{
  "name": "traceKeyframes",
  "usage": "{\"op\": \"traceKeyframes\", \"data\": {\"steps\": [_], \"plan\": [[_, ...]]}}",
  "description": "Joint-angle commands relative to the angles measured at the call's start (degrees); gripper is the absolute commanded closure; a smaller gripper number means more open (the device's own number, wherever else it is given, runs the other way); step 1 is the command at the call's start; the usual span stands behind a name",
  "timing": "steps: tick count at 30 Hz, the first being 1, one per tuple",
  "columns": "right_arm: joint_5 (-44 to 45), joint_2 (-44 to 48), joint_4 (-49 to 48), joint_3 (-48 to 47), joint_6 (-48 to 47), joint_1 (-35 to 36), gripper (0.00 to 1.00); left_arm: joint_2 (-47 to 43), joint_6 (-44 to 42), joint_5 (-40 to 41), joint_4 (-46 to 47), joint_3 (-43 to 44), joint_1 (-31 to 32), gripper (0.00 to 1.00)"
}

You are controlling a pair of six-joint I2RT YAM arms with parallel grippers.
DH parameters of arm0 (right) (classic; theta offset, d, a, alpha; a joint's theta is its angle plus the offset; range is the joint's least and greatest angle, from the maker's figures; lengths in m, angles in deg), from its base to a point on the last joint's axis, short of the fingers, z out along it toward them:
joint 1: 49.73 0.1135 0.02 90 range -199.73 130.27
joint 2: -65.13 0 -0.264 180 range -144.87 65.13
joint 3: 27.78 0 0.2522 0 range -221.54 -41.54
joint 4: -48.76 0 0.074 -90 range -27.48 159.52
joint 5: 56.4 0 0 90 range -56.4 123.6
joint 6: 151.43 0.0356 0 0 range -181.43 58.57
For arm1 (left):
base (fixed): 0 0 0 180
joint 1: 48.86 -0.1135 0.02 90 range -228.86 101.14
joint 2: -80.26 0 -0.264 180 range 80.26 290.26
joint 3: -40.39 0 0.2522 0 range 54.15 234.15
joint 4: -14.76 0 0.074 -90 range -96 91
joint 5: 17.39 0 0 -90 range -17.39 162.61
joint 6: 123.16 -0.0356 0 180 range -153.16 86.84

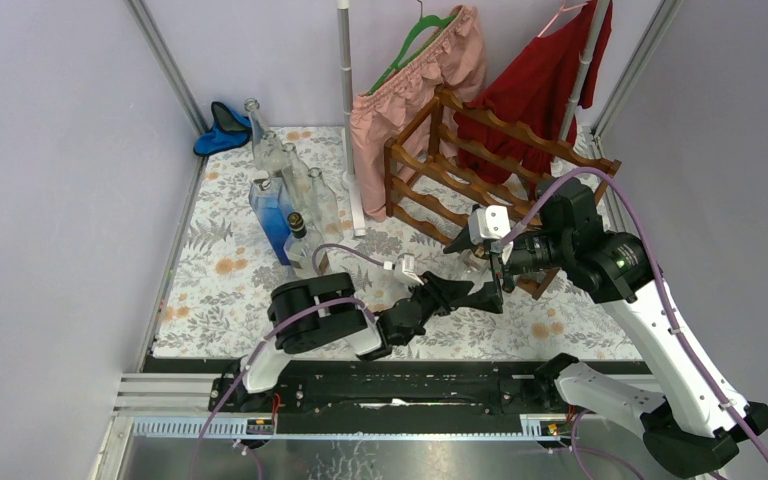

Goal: Put the wine bottle on the wine rack
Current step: Place the wine bottle in the wine rack.

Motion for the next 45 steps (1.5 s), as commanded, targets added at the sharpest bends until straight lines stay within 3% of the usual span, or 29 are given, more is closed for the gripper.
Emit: {"op": "traceKeyframes", "data": {"steps": [1, 22, 45], "plan": [[-2.18, 0.7, -0.59, 0.11, -0.36, -0.35, 0.0, 1.61, -1.39, 0.16, 14.49, 6.02, -1.77, 1.0], [-1.66, 0.0, -0.77, 0.65, -0.7, -0.35, 0.0, 11.32, 1.51, -5.09, 14.77, 20.32, -5.98, 1.0], [-1.66, -0.38, -0.59, 0.76, -1.06, -0.32, 0.0, 17.73, 6.1, -3.84, 14.62, 29.47, -7.21, 1.0]]}}
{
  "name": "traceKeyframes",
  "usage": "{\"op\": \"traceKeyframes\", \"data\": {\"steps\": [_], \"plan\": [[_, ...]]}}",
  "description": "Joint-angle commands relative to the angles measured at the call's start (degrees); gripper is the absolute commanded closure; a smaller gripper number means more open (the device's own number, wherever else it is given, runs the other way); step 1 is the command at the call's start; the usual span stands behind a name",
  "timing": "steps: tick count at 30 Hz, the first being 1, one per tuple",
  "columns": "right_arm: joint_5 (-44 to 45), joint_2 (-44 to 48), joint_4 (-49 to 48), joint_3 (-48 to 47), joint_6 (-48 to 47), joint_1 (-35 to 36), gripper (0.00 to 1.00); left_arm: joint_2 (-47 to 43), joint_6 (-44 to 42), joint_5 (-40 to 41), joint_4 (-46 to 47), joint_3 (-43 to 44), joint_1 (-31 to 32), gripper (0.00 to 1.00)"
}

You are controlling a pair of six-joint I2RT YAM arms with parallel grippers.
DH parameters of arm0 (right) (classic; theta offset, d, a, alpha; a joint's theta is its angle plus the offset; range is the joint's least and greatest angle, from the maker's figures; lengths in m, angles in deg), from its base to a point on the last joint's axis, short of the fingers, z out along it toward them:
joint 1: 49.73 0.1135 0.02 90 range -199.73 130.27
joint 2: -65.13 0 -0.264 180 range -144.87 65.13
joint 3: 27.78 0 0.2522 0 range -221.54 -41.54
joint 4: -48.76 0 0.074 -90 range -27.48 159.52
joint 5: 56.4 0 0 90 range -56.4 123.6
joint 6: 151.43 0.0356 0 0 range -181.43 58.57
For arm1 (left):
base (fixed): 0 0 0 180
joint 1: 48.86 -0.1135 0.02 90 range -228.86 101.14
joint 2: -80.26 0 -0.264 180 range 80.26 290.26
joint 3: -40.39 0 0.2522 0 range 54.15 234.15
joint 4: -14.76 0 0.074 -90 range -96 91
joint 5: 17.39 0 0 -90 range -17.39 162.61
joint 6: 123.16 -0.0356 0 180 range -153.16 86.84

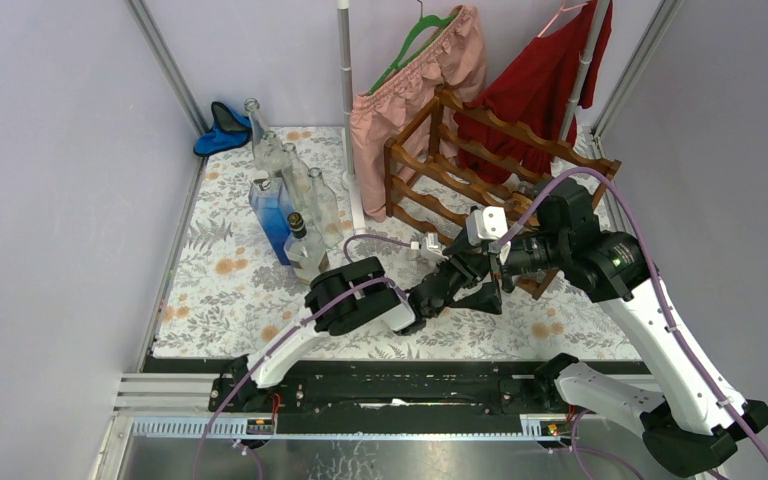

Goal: Put the wine bottle on the wine rack
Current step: Place the wine bottle in the wine rack.

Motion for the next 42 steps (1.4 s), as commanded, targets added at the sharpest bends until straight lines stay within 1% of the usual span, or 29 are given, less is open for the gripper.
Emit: {"op": "traceKeyframes", "data": {"steps": [1, 11, 16, 23, 28, 33, 37, 39, 40, 42], "plan": [[-1.14, -0.21, -0.53, -0.11, -0.62, -0.34, 0.0, -0.17, 2.27, 0.53, 14.88, 4.74, -0.61, 1.0], [-1.27, -0.31, -0.59, 0.06, -0.58, -0.37, 0.0, 0.82, 4.72, 2.28, 14.26, 6.55, -1.33, 1.0], [-1.49, -0.24, -0.63, 0.13, -0.53, -0.32, 0.0, 0.91, 7.82, 2.31, 10.61, 7.37, -1.7, 1.0], [-1.27, 0.03, -0.85, 0.57, -0.53, -0.37, 0.0, 2.02, 9.2, 1.87, 8.32, 10.02, -1.87, 1.0], [0.88, 0.37, -1.49, 1.48, -0.66, -0.36, 0.0, 2.71, 10.97, 1.0, 6.64, 11.6, -2.06, 0.99], [5.6, 0.72, -3.21, 3.49, -0.35, -0.33, 0.0, 2.79, 12.97, 0.46, 5.37, 11.42, -2.3, 0.89], [12.69, 0.83, -5.43, 5.24, 0.83, -0.34, 0.0, 2.72, 14.31, 0.12, 5.13, 10.72, -2.41, 0.81], [17.25, 0.75, -6.73, 6.18, 1.51, -0.33, 0.0, 2.64, 14.77, 0.09, 5.13, 10.19, -2.41, 0.8], [19.9, 0.7, -7.44, 6.73, 1.95, -0.32, 0.01, 2.59, 15.04, 0.01, 5.08, 9.94, -2.41, 0.8], [24.59, 0.3, -8.31, 7.53, 2.44, -0.35, 0.07, 2.51, 15.58, -0.08, 5.12, 9.42, -2.46, 0.79]]}}
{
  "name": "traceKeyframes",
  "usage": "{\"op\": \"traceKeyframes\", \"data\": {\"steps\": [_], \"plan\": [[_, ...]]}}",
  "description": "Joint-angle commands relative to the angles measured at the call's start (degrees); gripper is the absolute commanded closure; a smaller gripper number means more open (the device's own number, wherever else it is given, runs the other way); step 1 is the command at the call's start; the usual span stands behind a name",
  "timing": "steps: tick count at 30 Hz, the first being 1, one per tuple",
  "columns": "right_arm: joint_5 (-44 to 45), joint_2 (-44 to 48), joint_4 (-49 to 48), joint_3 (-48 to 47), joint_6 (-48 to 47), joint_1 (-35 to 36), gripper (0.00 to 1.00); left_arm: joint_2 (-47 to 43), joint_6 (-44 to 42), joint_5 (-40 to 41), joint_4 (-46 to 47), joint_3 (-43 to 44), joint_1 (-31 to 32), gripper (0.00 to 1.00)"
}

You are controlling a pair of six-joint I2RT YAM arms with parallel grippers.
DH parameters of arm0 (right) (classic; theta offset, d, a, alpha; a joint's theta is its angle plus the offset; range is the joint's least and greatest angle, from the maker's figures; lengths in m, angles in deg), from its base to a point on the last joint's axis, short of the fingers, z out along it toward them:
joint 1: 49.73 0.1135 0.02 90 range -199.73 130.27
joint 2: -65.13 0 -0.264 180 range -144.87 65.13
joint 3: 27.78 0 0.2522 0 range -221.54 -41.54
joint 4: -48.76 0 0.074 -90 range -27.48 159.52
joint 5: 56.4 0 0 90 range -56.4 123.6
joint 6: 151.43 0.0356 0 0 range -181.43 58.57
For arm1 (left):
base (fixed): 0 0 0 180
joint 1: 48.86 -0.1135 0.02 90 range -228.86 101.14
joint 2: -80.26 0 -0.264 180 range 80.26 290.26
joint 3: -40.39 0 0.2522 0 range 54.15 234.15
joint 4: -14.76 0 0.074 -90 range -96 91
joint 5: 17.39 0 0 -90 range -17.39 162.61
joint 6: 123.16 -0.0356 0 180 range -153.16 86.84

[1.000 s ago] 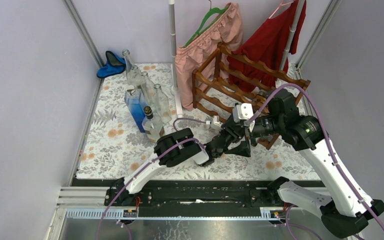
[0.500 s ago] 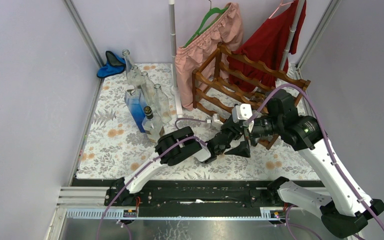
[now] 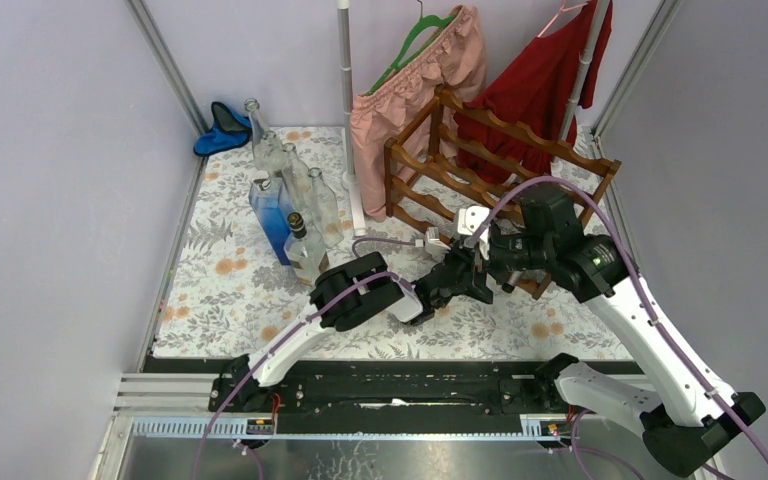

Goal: Put the wine bottle on the wine rack
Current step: Place the wine bottle in the wine rack.

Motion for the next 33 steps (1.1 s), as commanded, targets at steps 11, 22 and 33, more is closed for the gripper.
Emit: {"op": "traceKeyframes", "data": {"steps": [11, 22, 33], "plan": [[30.1, -4.08, -9.71, 6.85, 1.22, 0.23, 0.76, -1.76, 3.62, -1.15, 11.0, -1.02, -0.62, 0.74], [50.34, -8.98, -23.53, 17.54, -4.36, 4.39, 0.86, -0.74, 5.07, -2.07, 9.97, -0.63, -0.97, 0.72], [61.38, -16.32, -36.1, 21.89, -8.27, 5.37, 0.88, -0.38, 5.56, -2.52, 9.67, -0.7, -1.13, 0.71]]}}
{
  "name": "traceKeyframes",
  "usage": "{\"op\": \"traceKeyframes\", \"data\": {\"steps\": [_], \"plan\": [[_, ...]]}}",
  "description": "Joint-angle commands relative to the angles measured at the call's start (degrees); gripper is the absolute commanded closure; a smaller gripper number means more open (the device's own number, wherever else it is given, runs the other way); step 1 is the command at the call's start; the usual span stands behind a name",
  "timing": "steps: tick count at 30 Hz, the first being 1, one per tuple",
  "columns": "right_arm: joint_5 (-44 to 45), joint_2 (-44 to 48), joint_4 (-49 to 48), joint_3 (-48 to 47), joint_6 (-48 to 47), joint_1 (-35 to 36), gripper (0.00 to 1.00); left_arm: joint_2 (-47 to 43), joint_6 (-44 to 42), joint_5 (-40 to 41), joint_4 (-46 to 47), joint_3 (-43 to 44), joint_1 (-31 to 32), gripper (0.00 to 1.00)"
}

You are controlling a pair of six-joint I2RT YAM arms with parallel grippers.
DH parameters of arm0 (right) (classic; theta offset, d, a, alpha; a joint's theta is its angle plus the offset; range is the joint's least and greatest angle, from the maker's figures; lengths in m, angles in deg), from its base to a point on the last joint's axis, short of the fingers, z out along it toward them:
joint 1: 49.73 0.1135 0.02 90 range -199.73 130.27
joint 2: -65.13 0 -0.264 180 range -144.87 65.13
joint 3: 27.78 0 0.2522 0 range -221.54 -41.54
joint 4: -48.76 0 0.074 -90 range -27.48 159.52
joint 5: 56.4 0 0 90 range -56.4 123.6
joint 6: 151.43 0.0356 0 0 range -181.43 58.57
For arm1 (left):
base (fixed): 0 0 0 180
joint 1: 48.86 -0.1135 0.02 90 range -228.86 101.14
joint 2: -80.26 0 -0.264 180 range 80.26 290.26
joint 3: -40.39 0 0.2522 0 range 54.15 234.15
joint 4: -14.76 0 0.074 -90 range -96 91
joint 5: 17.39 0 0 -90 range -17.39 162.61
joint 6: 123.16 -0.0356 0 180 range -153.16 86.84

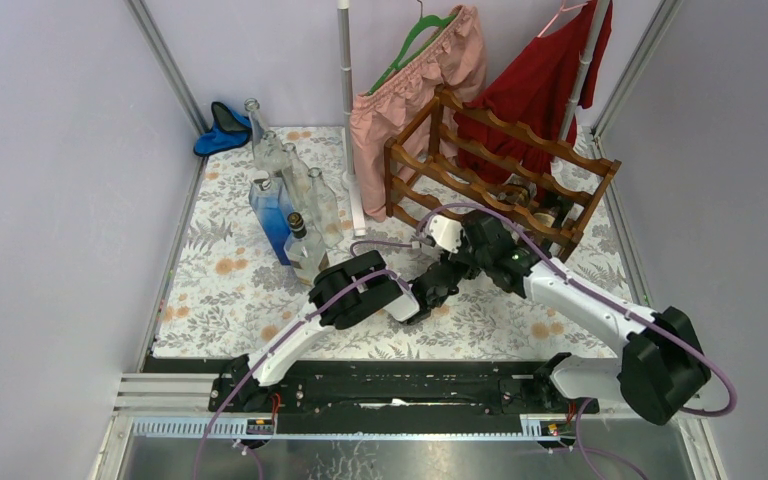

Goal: Put the wine bottle on the wine rack
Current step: Place the wine bottle in the wine rack.

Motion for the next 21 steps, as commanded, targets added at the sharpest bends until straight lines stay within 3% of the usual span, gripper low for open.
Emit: {"op": "traceKeyframes", "data": {"steps": [1, 14, 21], "plan": [[6.57, -2.12, -8.75, 1.33, -2.79, 0.85, 0.88, -0.4, 0.84, -0.8, 9.25, 0.91, -0.4, 0.71], [14.51, -8.24, -18.16, 5.98, -7.33, 2.14, 0.89, -0.73, 1.69, -1.08, 10.68, -1.0, -0.38, 0.68], [15.78, -10.29, -18.5, 5.75, -7.77, 2.23, 0.89, -0.9, 2.11, -1.15, 11.39, -2.06, -0.38, 0.68]]}}
